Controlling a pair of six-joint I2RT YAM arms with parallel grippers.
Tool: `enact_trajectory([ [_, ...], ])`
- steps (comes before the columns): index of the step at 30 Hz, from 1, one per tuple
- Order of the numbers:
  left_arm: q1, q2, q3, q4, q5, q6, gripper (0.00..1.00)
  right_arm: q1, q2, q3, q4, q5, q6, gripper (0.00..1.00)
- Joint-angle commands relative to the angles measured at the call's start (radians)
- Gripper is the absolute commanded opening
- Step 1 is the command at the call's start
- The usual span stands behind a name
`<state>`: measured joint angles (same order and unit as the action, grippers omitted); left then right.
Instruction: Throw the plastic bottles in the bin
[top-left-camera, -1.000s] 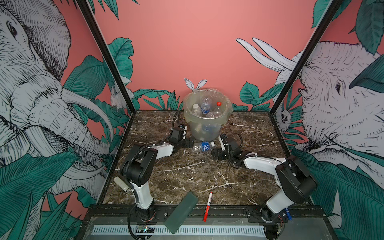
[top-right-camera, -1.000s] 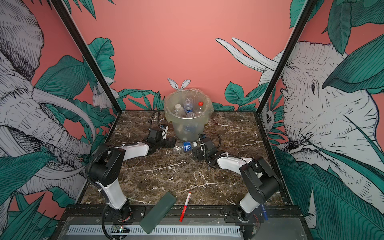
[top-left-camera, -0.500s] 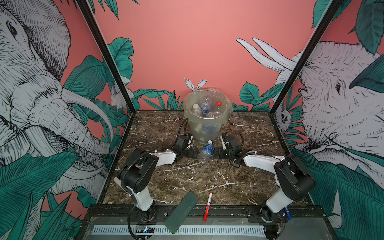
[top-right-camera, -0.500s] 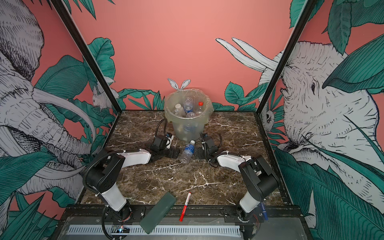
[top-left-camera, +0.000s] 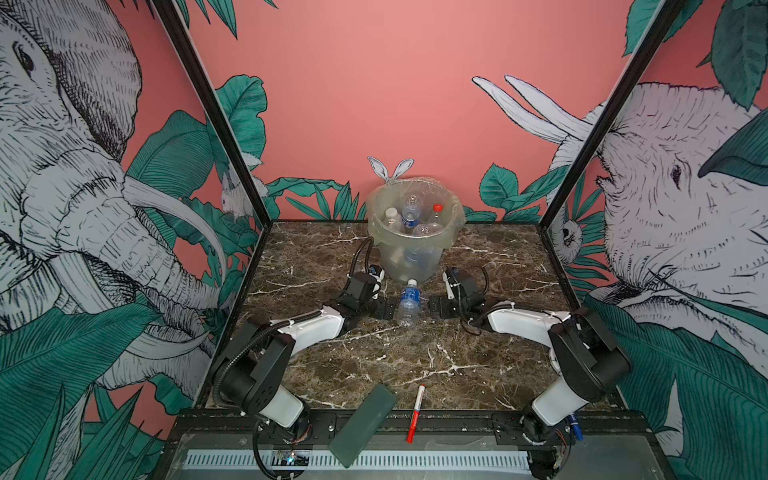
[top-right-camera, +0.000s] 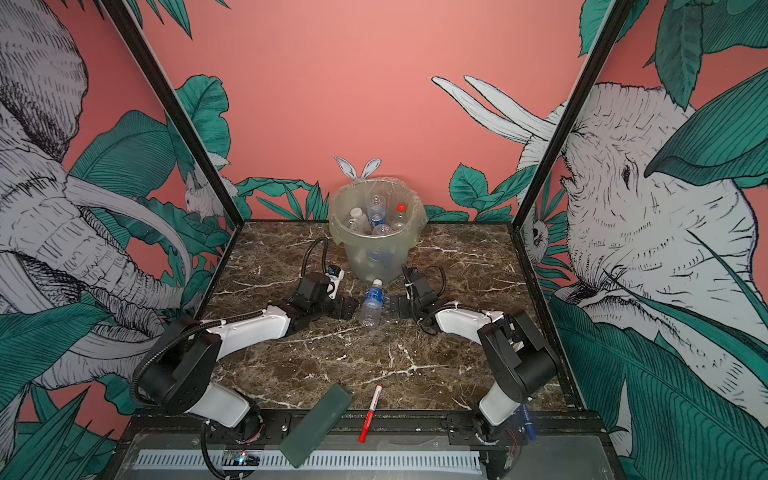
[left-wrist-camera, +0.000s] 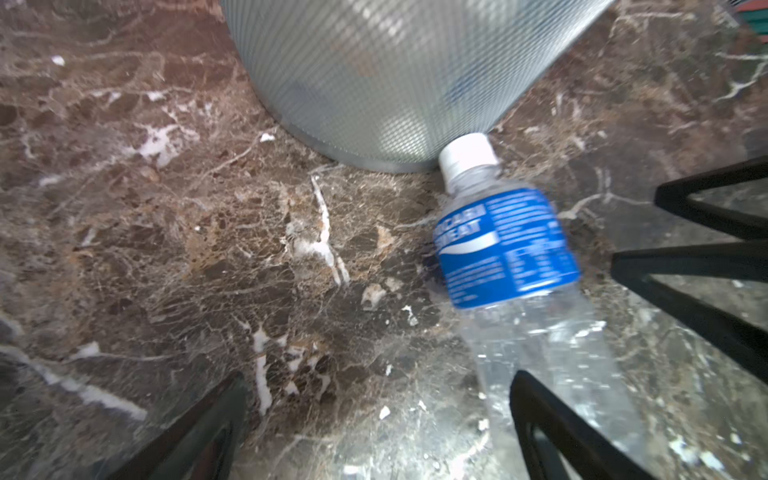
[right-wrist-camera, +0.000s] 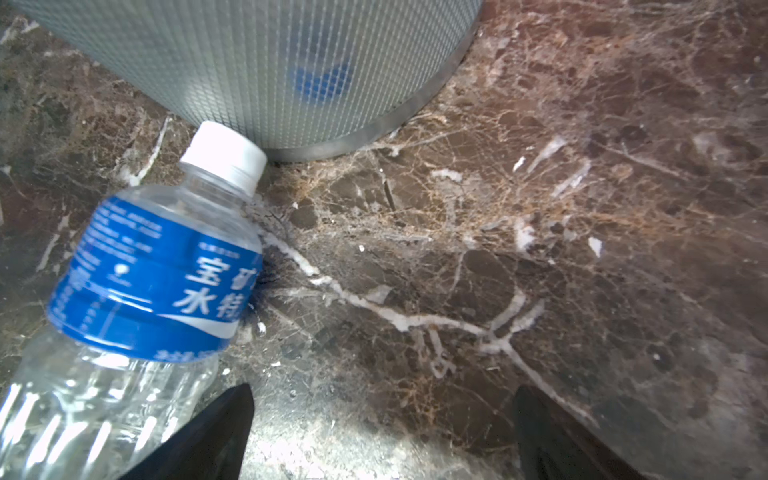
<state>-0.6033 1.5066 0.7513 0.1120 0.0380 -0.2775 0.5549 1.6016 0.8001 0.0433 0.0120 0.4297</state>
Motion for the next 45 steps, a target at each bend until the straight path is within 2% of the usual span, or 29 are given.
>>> enact_trajectory([
  [1,-0.011,-0.056,0.011,-0.025,0.015,-0.013,1.00,-0.015,-0.066,-0.024,0.025,0.004,0.019,0.99],
  [6,-0.031,-0.056,0.040,-0.037,0.012,-0.037,1.00,-0.032,-0.094,-0.044,0.038,0.000,0.030,0.99],
  [16,-0.092,0.035,0.107,-0.048,-0.011,-0.051,0.99,-0.077,-0.152,-0.079,0.053,-0.008,0.043,0.99],
  [25,-0.167,0.112,0.155,-0.065,-0.039,-0.055,0.95,-0.096,-0.160,-0.088,0.058,-0.020,0.049,0.99],
  [35,-0.188,0.186,0.188,-0.091,-0.102,-0.058,0.94,-0.102,-0.160,-0.092,0.063,-0.029,0.052,0.99],
  [45,-0.190,0.237,0.213,-0.095,-0.119,-0.053,0.88,-0.105,-0.157,-0.093,0.070,-0.043,0.052,0.95],
])
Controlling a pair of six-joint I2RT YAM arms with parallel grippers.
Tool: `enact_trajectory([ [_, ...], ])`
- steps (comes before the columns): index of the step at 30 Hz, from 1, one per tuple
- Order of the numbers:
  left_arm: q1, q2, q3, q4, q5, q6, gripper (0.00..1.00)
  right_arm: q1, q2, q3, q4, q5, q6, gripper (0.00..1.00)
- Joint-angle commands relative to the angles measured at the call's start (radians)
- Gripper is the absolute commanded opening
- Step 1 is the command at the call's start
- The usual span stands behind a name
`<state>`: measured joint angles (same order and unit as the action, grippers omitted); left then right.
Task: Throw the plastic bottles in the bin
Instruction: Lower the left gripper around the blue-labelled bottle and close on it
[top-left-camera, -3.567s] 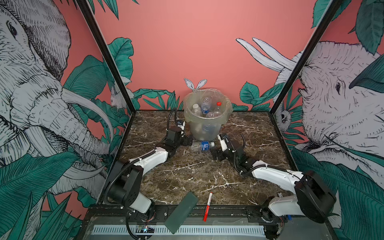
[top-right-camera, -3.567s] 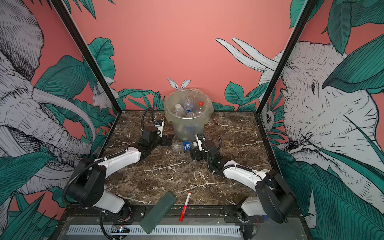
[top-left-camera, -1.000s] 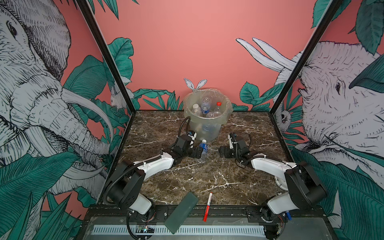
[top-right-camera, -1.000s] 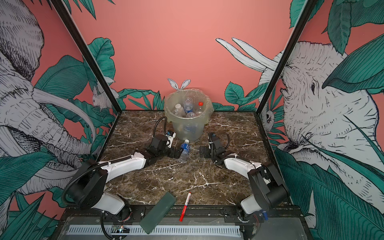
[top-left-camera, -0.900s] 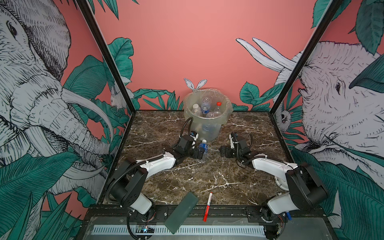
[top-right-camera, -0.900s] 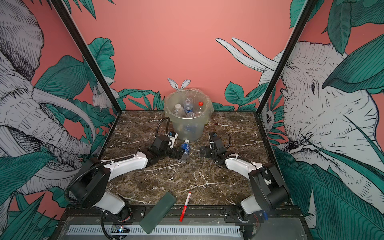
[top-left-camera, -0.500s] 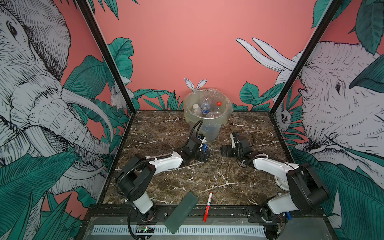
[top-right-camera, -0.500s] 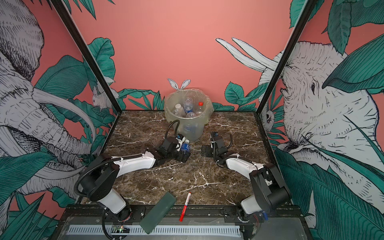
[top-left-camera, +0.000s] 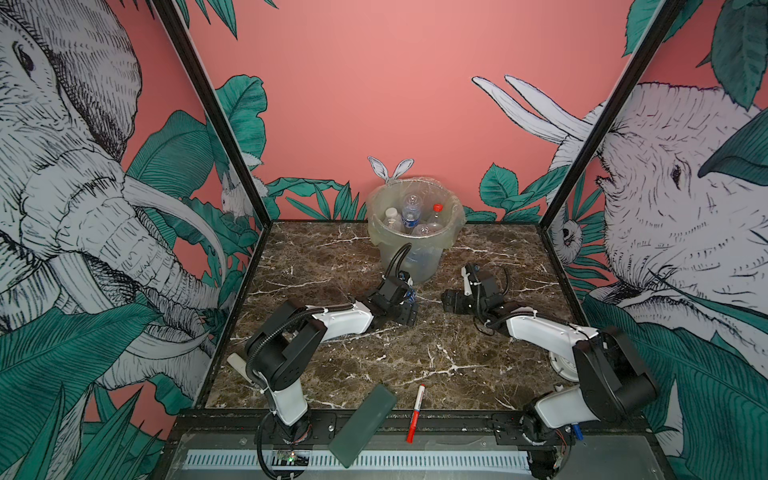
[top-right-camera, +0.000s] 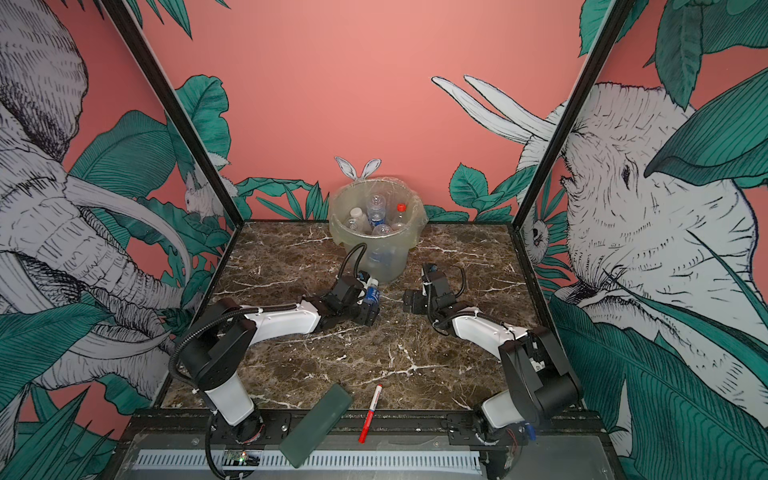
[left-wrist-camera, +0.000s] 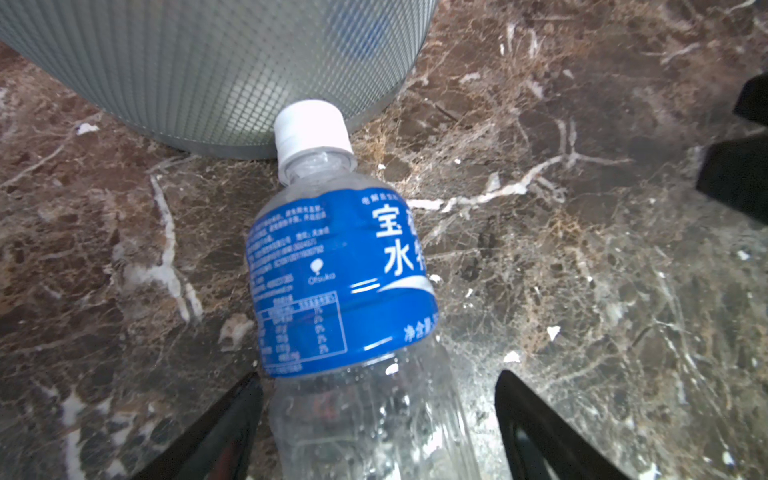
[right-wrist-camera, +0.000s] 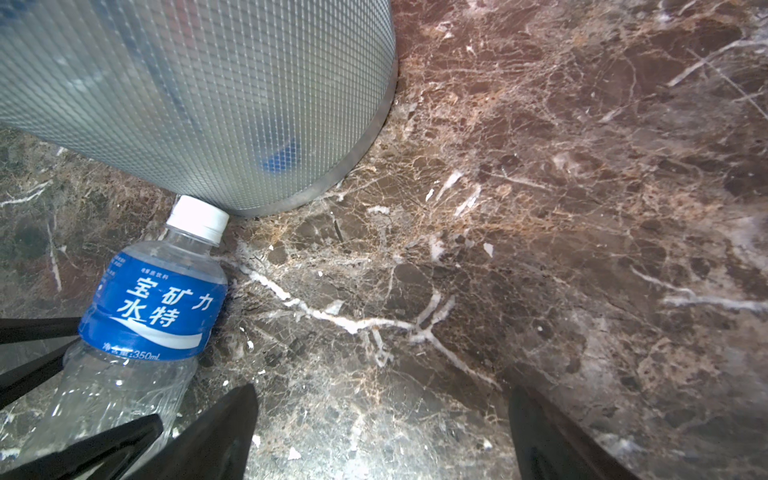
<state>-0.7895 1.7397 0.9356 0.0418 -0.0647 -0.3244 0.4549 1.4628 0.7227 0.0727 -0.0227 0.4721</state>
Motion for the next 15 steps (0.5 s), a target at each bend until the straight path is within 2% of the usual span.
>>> enact_trajectory([
  [1,-0.004,0.007,0.031,-0.025,-0.015,-0.007,0.87,-0.004,-0.016,-0.016,0.042,-0.010,0.010,0.94],
  [15,-0.005,0.035,0.057,-0.042,-0.021,0.002,0.80,-0.006,-0.019,-0.018,0.051,-0.021,0.010,0.88],
])
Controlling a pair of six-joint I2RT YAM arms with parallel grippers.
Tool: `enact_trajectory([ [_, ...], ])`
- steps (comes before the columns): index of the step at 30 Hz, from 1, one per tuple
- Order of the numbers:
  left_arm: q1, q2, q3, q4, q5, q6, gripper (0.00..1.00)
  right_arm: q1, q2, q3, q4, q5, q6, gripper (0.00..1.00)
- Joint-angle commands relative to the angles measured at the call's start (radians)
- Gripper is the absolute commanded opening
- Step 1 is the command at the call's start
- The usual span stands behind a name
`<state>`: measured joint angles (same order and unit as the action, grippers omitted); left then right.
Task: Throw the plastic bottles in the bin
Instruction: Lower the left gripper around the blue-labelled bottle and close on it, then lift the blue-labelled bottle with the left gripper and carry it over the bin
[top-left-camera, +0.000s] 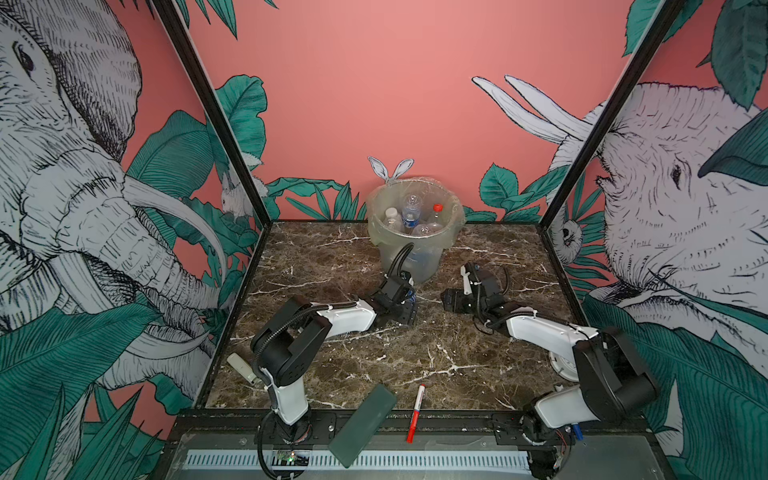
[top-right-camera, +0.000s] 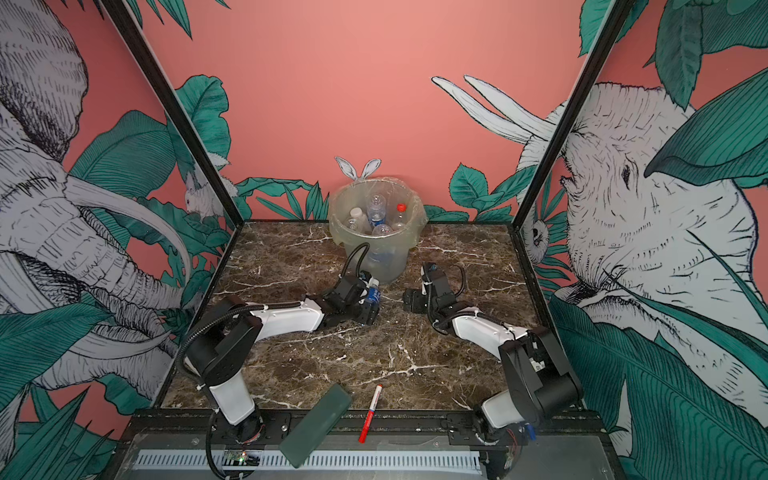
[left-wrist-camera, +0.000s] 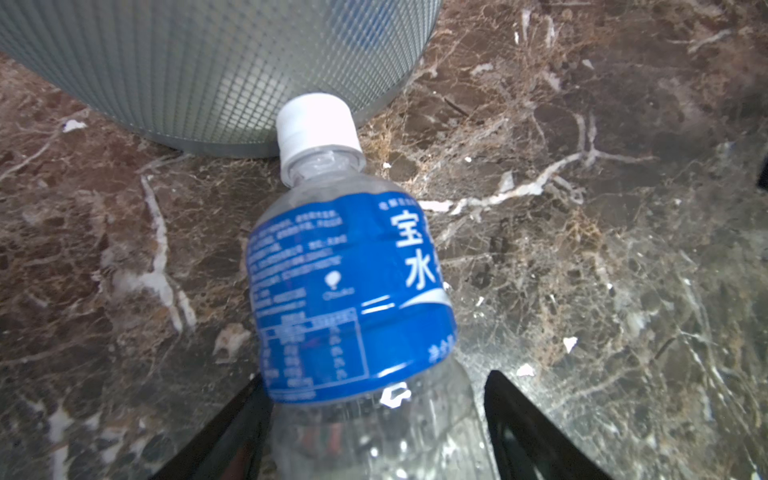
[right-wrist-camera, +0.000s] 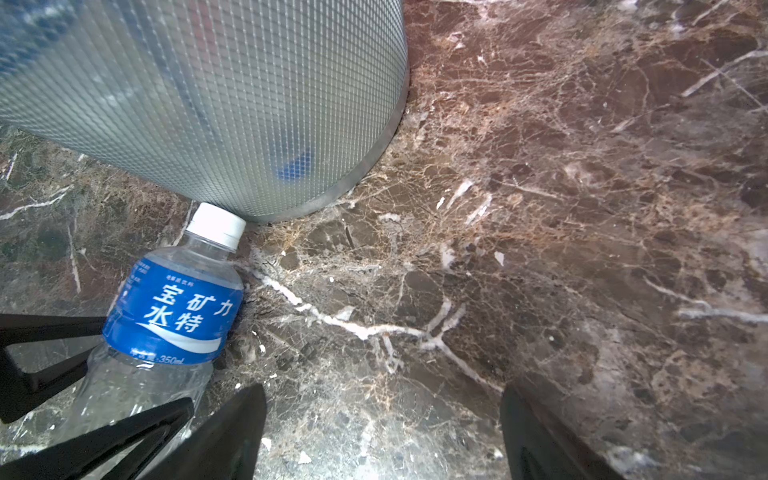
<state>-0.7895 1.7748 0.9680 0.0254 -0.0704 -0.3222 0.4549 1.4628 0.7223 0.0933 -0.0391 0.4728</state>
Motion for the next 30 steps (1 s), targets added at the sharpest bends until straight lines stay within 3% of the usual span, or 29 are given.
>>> enact_trajectory([
  [1,-0.006,0.002,0.026,-0.024,-0.014,0.000,0.79,-0.006,-0.019,-0.020,0.035,-0.008,0.010,0.87],
  [13,-0.007,0.003,0.044,-0.057,-0.022,0.016,0.70,-0.007,-0.030,-0.026,0.045,-0.009,0.009,0.83],
  [19,-0.008,-0.013,0.033,-0.065,-0.022,0.026,0.61,-0.008,-0.031,-0.026,0.045,-0.010,0.009,0.83],
  [30,-0.018,-0.136,-0.092,-0.012,-0.020,0.039,0.55,-0.008,-0.033,-0.027,0.046,-0.010,0.009,0.83],
])
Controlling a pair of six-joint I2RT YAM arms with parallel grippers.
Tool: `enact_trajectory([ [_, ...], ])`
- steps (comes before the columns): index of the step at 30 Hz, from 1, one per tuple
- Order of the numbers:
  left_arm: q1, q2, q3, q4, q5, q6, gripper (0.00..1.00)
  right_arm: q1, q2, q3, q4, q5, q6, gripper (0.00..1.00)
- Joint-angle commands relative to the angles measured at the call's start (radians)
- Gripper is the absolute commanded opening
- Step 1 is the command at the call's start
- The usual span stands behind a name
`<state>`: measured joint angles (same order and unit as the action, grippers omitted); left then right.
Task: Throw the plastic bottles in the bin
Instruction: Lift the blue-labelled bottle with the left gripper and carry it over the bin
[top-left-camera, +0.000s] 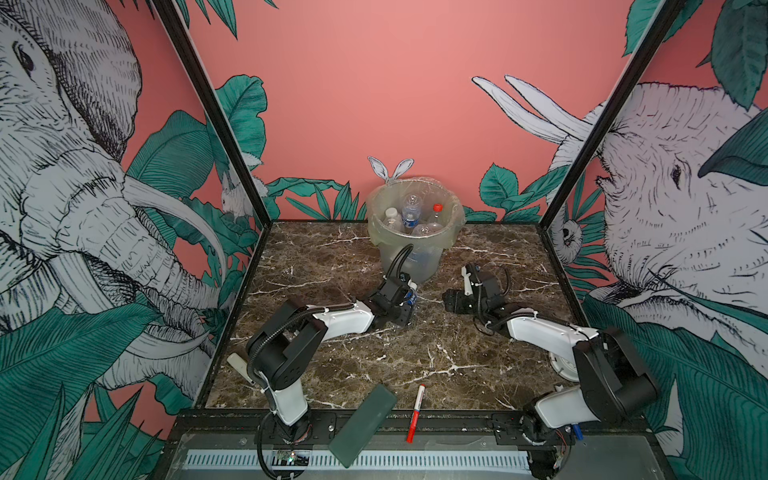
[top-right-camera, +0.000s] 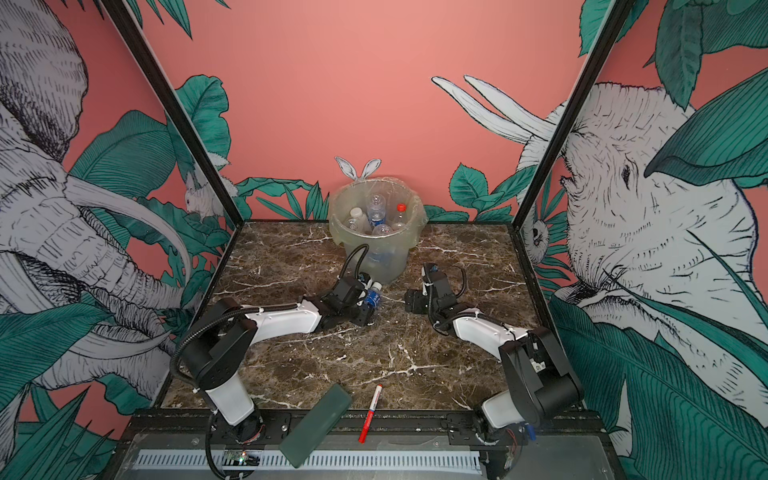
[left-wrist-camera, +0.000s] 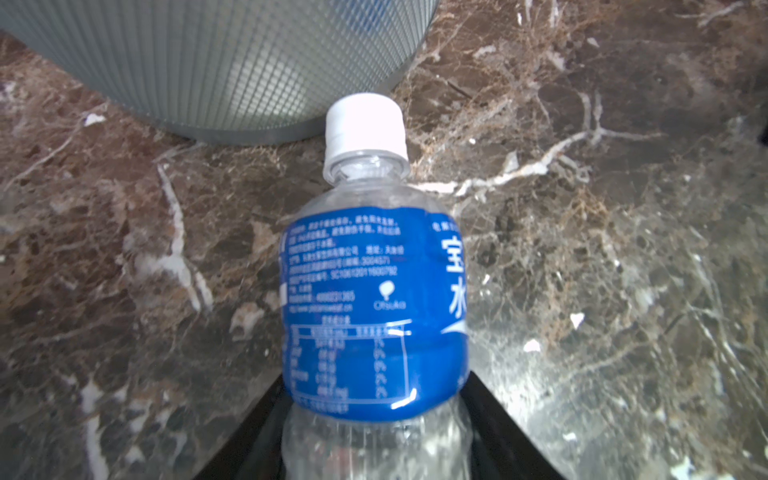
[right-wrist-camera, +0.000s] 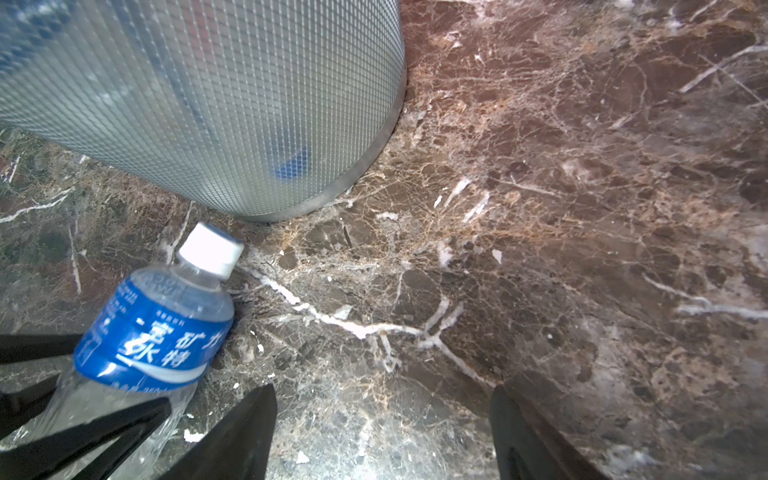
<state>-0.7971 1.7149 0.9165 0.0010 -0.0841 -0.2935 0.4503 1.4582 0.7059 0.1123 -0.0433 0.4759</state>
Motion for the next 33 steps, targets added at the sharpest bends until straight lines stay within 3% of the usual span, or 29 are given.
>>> enact_trajectory([
  [1,-0.013,-0.099,-0.062,0.019,-0.011,0.012,0.54,-0.004,-0.027,-0.011,0.027,-0.005,0.006,0.83],
  [19,-0.081,-0.534,-0.370,0.053,-0.124,0.000,0.49,-0.003,-0.033,-0.022,0.044,-0.032,0.020,0.83],
  [33,-0.094,-0.919,-0.438,-0.138,-0.181,-0.015,0.49,-0.004,-0.039,-0.029,0.050,-0.035,0.023,0.83],
])
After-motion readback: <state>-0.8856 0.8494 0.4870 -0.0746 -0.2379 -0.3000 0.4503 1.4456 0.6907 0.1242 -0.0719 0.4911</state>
